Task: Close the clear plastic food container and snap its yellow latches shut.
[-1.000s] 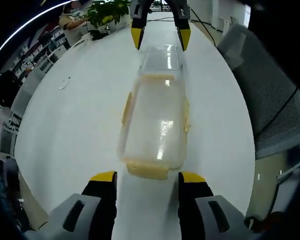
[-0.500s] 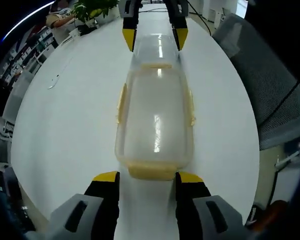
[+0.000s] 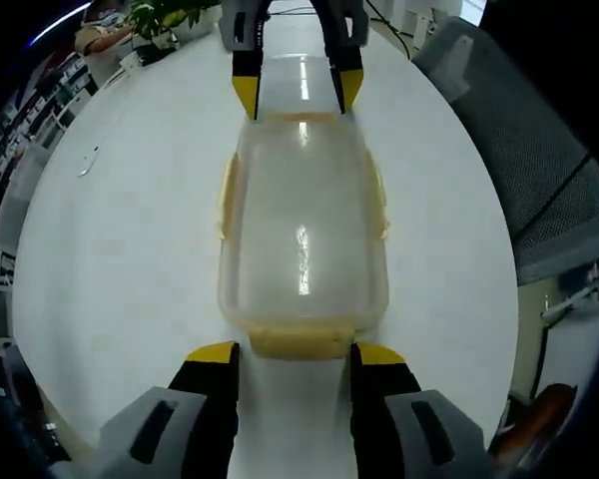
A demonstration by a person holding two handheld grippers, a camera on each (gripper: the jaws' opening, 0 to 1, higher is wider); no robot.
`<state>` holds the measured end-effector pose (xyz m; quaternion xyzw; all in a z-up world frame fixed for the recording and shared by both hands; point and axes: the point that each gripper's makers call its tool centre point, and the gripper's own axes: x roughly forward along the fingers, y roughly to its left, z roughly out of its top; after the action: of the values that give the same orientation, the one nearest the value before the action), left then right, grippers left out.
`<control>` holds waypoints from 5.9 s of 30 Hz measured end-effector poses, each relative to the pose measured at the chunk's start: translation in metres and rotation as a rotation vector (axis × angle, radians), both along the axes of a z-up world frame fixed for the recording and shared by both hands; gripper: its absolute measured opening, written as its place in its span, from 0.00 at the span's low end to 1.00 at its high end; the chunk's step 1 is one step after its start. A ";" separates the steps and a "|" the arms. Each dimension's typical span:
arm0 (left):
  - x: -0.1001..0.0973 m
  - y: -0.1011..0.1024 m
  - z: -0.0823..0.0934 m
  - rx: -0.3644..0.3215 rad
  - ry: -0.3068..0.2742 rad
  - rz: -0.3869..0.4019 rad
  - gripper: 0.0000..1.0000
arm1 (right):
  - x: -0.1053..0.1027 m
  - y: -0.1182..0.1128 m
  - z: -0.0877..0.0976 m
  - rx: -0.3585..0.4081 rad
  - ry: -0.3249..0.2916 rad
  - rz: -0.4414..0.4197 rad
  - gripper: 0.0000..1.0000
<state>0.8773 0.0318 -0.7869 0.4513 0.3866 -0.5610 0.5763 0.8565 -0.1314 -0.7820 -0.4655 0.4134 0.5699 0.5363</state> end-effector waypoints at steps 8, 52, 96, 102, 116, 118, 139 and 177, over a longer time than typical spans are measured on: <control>-0.002 -0.007 -0.002 -0.029 0.037 0.004 0.36 | 0.007 0.001 -0.001 -0.010 -0.019 0.000 0.44; -0.015 0.003 -0.003 -0.022 0.065 0.048 0.33 | -0.004 0.004 -0.011 -0.041 0.009 -0.037 0.35; -0.035 -0.013 0.077 -0.086 -0.041 0.056 0.33 | -0.022 -0.011 0.070 0.093 -0.048 -0.014 0.35; -0.033 -0.024 0.083 -0.099 -0.053 0.050 0.33 | -0.021 -0.023 0.079 0.100 -0.068 -0.013 0.35; -0.031 -0.055 0.098 -0.115 -0.056 0.044 0.33 | -0.019 -0.054 0.094 0.107 -0.094 -0.013 0.35; -0.031 -0.058 0.100 -0.116 -0.061 0.045 0.33 | -0.018 -0.057 0.096 0.110 -0.100 -0.012 0.35; -0.029 -0.112 0.100 -0.146 -0.058 0.027 0.33 | -0.018 -0.109 0.095 0.103 -0.082 -0.027 0.35; -0.019 -0.188 0.081 -0.186 -0.009 -0.007 0.33 | -0.014 -0.186 0.072 0.002 -0.038 -0.059 0.36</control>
<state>0.8580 -0.1558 -0.7059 0.3999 0.3288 -0.5943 0.6155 0.8422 -0.3172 -0.7101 -0.4632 0.4164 0.5452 0.5610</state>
